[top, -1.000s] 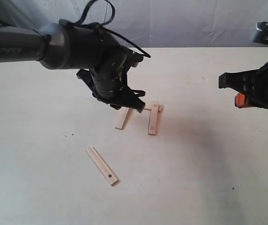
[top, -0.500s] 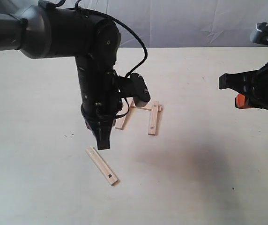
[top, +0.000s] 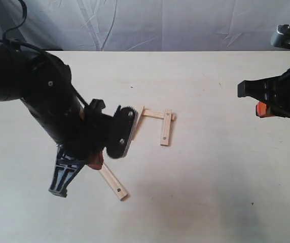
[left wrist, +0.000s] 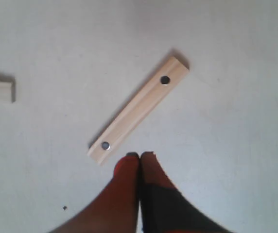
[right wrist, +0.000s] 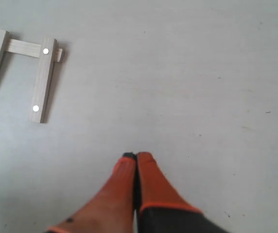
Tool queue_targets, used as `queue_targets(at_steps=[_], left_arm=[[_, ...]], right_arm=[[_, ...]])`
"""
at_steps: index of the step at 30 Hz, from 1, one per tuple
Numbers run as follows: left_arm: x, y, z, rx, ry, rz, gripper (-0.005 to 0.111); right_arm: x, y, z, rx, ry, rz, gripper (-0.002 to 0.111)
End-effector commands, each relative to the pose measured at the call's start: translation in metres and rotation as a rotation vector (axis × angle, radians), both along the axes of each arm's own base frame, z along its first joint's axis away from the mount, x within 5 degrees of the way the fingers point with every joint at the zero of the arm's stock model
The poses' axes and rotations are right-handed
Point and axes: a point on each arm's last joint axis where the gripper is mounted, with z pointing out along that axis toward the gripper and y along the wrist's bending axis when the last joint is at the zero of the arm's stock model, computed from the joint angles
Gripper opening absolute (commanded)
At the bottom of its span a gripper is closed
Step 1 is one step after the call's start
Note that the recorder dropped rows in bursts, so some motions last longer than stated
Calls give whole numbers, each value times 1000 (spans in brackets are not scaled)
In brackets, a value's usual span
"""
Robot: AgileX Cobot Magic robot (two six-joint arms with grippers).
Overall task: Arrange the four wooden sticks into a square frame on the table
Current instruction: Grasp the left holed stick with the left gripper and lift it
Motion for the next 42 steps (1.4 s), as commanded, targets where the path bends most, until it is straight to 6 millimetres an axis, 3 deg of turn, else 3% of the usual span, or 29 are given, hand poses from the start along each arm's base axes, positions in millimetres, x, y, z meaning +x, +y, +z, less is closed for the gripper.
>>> queue_targets(at_steps=[1, 3, 7, 9, 26, 30, 36, 42], left_arm=[[2, -4, -18, 41, -31, -305, 0], [8, -8, -25, 31, -62, -298, 8], [17, -12, -40, 31, -100, -320, 39], [17, -12, -43, 51, -104, -368, 46], [20, -12, -77, 119, -38, -502, 47], [20, -11, -84, 129, -10, -511, 40], [18, -10, -86, 136, 16, -513, 2], [21, -13, -75, 114, -21, -486, 0]], right_arm=[[-1, 0, 1, 3, -13, -1, -1], [-1, 0, 1, 3, -13, -1, -1], [-1, 0, 1, 3, -13, -1, -1], [-1, 0, 1, 7, -15, -3, -1], [0, 0, 1, 16, -22, -7, -1], [0, 1, 1, 20, -21, -7, -1], [0, 1, 2, 20, -24, -8, -1], [0, 1, 2, 22, -24, -9, -1]])
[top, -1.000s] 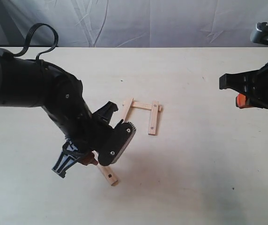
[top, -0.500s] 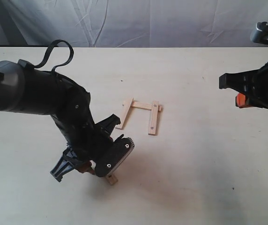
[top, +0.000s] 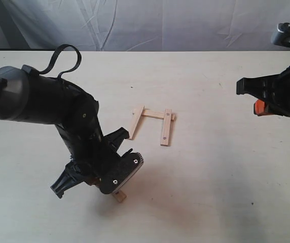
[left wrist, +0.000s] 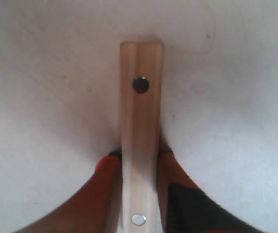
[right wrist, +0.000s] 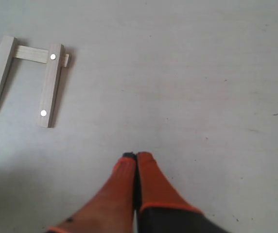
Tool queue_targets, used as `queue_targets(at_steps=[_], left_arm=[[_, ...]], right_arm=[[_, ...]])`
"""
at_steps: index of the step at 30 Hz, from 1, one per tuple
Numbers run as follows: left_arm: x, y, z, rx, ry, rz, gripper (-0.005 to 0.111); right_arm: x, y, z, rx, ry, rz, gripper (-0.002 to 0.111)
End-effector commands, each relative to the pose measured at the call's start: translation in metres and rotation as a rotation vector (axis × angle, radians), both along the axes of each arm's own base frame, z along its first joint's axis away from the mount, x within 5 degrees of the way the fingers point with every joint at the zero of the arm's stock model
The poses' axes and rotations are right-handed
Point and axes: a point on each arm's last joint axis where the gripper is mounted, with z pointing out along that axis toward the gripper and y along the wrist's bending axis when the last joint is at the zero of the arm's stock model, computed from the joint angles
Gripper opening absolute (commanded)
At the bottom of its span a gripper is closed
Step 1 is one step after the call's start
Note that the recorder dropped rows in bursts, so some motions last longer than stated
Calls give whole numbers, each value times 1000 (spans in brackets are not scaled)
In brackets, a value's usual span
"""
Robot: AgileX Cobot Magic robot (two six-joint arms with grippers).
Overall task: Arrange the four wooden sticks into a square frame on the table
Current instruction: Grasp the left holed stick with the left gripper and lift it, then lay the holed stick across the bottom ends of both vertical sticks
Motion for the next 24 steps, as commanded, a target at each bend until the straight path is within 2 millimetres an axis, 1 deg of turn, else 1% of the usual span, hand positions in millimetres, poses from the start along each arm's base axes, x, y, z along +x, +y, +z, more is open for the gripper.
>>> queue_targets(at_steps=[1, 5, 7, 11, 13, 15, 19, 21, 24], left_arm=[[5, -6, 7, -35, -35, 39, 0], [20, -17, 38, -142, -96, 239, 0], [29, -23, 50, -177, -117, 312, 0], [45, -32, 71, -236, -178, 329, 0], [53, -37, 75, -241, -203, 317, 0], [63, -41, 74, -220, -214, 315, 0], [82, -52, 65, -210, -199, 361, 0], [91, -58, 58, -207, -192, 362, 0], [100, -64, 46, -185, -166, 364, 0]], right_arm=[[-1, -1, 1, -2, -14, 2, -1], [-1, 0, 1, 2, -13, 0, -1], [-1, 0, 1, 2, -13, 0, -1], [-1, -1, 0, 1, -4, 1, -1], [-2, -1, 0, -1, 6, 3, -1], [-3, -1, 0, -2, 12, 4, -1], [-3, -1, 0, -2, 12, 4, -1], [-3, -1, 0, -2, 12, 4, -1], [-3, -1, 0, -2, 12, 4, -1]])
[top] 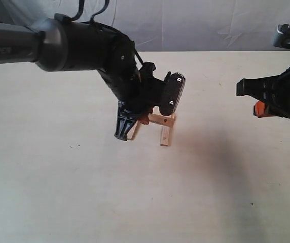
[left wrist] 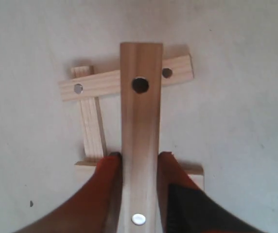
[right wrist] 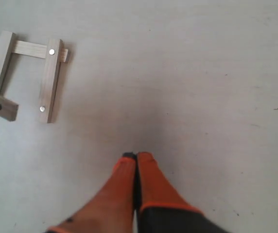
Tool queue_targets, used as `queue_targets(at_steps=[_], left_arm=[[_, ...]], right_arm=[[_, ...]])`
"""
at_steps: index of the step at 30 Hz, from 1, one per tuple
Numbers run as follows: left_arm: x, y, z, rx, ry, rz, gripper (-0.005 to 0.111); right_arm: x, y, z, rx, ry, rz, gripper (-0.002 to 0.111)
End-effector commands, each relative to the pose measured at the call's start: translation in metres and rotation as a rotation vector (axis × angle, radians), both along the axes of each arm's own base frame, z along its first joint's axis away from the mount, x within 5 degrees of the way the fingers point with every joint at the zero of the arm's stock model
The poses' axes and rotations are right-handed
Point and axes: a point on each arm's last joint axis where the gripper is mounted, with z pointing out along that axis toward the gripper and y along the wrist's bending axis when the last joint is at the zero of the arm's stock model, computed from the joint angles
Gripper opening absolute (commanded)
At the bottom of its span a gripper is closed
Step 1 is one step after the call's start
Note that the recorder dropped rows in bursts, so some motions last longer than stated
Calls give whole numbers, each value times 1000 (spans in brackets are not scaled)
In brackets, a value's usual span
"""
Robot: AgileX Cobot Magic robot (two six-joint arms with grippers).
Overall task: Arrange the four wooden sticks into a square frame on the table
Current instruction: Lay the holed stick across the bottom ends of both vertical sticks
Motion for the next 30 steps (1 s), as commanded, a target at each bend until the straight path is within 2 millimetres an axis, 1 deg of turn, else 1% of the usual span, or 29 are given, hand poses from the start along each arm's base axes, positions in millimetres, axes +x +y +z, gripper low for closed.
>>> queue_targets(at_steps=[1, 5, 13, 19, 30], left_arm=[[9, -10, -18, 24, 56, 8, 0], [8, -11, -28, 31, 112, 21, 0], [8, -10, -31, 40, 119, 34, 0], [10, -10, -49, 69, 139, 28, 0], [12, -11, -49, 63, 116, 25, 0]], right_arm=[[-1, -1, 0, -5, -5, 4, -1], [-1, -1, 1, -8, -13, 7, -1], [-1, -1, 1, -3, -17, 4, -1], [-1, -1, 1, -3, -17, 4, -1], [0, -1, 1, -2, -24, 3, -1]])
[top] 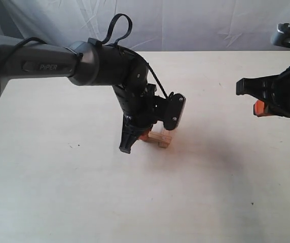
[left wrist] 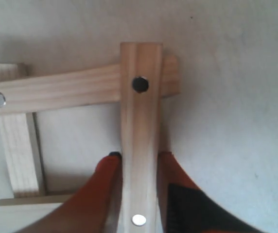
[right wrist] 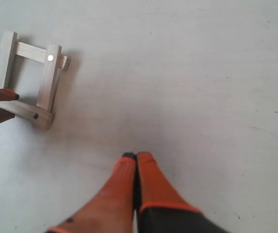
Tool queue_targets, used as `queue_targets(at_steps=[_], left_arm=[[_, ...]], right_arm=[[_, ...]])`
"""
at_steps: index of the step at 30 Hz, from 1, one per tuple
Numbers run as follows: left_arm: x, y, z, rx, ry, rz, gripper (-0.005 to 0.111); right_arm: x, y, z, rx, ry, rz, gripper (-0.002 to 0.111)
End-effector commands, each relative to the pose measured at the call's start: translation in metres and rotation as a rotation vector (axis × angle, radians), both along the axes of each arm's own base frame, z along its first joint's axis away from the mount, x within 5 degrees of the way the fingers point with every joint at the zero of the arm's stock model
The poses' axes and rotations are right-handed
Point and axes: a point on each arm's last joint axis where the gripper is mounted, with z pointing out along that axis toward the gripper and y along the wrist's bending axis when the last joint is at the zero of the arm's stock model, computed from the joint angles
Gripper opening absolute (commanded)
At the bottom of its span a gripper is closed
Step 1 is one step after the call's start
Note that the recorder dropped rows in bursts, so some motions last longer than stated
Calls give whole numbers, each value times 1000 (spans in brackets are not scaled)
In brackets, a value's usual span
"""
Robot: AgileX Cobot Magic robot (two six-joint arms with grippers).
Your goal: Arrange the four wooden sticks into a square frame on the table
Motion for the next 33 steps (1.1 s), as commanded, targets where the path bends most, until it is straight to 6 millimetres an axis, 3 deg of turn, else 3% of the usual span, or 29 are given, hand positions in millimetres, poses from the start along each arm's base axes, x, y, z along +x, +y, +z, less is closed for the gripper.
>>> queue_targets(at_steps=[1, 7, 12, 15, 20, 24, 28, 31, 33], left_arm=[[0, -3, 1, -6, -10, 1, 0], [0, -3, 1, -9, -4, 4, 5], [-1, -3, 4, -13, -8, 5, 31], [-1, -3, 14, -19, -28, 1, 39], [-9, 2, 35, -7, 6, 24, 39], [-15, 13, 56, 6, 29, 304, 36], [-23, 34, 77, 109, 23, 621, 18], [-34, 44, 88, 189, 66, 739, 2], [-37, 45, 101, 132, 51, 849, 0]], right_arm=[[0, -1, 1, -4, -18, 4, -1], [0, -1, 1, -4, -18, 4, -1], [0, -1, 1, -4, -18, 4, -1], [0, -1, 1, -1, -23, 2, -1], [0, -1, 1, 1, -24, 1, -1], [0, -1, 1, -11, -30, 19, -1], [0, -1, 1, -14, -31, 22, -1], [0, -1, 1, -19, -34, 35, -1], [0, -1, 1, -21, -30, 39, -1]])
